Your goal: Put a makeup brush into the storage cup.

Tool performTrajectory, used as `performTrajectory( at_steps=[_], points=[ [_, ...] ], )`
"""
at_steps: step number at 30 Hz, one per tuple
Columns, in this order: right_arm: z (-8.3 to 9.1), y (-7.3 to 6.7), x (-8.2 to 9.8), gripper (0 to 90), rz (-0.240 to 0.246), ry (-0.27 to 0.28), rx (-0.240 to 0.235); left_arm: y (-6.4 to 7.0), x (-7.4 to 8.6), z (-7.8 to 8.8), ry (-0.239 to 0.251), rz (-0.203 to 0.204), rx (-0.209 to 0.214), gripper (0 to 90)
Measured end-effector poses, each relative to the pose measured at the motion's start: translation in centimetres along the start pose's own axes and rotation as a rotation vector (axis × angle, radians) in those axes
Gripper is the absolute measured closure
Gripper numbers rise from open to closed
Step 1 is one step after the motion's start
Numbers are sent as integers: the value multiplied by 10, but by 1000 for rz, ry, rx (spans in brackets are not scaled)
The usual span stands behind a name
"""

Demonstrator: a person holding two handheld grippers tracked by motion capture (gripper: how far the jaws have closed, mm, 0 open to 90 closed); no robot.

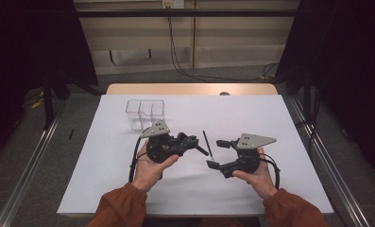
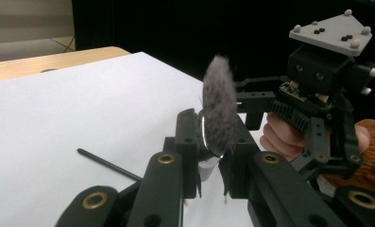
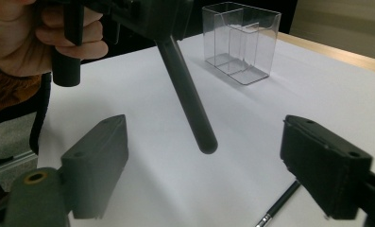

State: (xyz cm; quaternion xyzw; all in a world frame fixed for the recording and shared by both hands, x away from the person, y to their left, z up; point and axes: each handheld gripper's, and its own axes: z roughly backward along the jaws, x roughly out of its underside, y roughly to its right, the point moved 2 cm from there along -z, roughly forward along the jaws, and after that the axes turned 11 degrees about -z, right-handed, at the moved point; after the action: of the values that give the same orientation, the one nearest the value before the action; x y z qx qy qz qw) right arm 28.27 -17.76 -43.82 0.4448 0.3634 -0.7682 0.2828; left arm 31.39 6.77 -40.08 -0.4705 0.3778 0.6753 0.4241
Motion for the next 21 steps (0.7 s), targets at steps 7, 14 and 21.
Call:
performTrajectory(
  at_steps=[7, 14, 21],
  points=[
    [1, 2, 0, 40, -22, 7, 21, -4, -1, 3, -21, -7, -5, 796],
    [3, 3, 1, 13, -15, 8, 32, -5, -4, 7, -26, -12, -10, 796],
    [7, 3, 0, 16, -12, 17, 58, -9, -5, 12, -54, -11, -17, 795]
  ],
)
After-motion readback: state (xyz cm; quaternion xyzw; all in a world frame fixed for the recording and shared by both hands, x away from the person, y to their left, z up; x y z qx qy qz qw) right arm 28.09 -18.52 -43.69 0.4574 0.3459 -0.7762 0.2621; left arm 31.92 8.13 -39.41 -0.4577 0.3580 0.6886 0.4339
